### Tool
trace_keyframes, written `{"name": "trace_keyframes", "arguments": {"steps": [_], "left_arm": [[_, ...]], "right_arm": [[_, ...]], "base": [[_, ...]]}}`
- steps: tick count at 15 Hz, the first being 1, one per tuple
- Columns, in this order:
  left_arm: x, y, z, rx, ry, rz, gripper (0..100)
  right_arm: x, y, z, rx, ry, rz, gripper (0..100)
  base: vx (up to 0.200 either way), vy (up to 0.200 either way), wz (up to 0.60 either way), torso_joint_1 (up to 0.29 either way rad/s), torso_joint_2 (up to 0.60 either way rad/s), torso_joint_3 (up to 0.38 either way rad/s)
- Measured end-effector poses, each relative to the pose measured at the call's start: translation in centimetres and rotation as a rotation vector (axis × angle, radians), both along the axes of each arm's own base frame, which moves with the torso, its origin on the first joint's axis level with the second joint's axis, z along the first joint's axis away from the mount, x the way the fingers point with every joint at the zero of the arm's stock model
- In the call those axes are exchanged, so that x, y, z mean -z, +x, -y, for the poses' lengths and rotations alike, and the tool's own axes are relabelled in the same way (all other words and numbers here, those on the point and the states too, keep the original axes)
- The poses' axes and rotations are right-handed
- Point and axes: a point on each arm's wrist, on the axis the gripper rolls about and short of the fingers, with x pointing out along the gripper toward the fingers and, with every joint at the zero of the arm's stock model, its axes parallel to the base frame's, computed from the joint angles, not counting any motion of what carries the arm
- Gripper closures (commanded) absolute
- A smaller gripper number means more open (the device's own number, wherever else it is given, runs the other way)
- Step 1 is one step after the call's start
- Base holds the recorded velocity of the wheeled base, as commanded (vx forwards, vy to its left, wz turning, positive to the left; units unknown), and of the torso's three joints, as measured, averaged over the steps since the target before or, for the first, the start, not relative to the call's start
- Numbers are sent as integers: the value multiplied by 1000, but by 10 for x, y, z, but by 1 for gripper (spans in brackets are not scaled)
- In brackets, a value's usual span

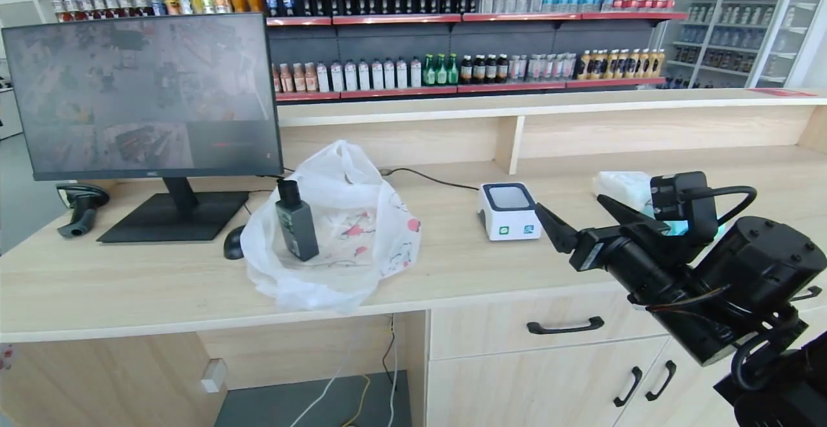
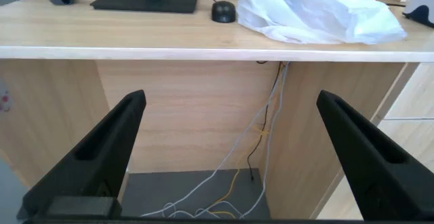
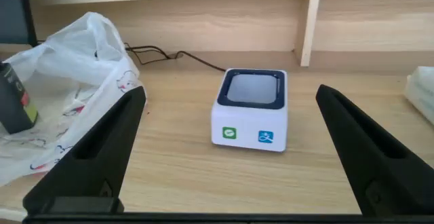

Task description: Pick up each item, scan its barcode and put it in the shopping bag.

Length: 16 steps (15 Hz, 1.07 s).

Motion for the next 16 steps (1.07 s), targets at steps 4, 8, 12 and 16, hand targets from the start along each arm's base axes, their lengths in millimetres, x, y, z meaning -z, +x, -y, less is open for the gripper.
{"name": "trace_keyframes", "arguments": {"steps": [4, 8, 12, 16], "left_arm": [[0, 0, 0, 0, -1, 0, 0], [0, 0, 0, 0, -2, 0, 0], [0, 0, 0, 0, -2, 0, 0], [0, 0, 0, 0, -1, 0, 0]], "right_arm": [[0, 0, 0, -2, 0, 1, 0], [0, -2, 0, -3, -2, -2, 0], [1, -3, 0, -3, -3, -4, 0], [2, -3, 1, -4, -5, -8, 0]], "base": [[0, -200, 0, 4, 2, 2], [0, -200, 0, 4, 0, 2], [0, -200, 0, 2, -1, 1], [0, -200, 0, 4, -5, 2]]}}
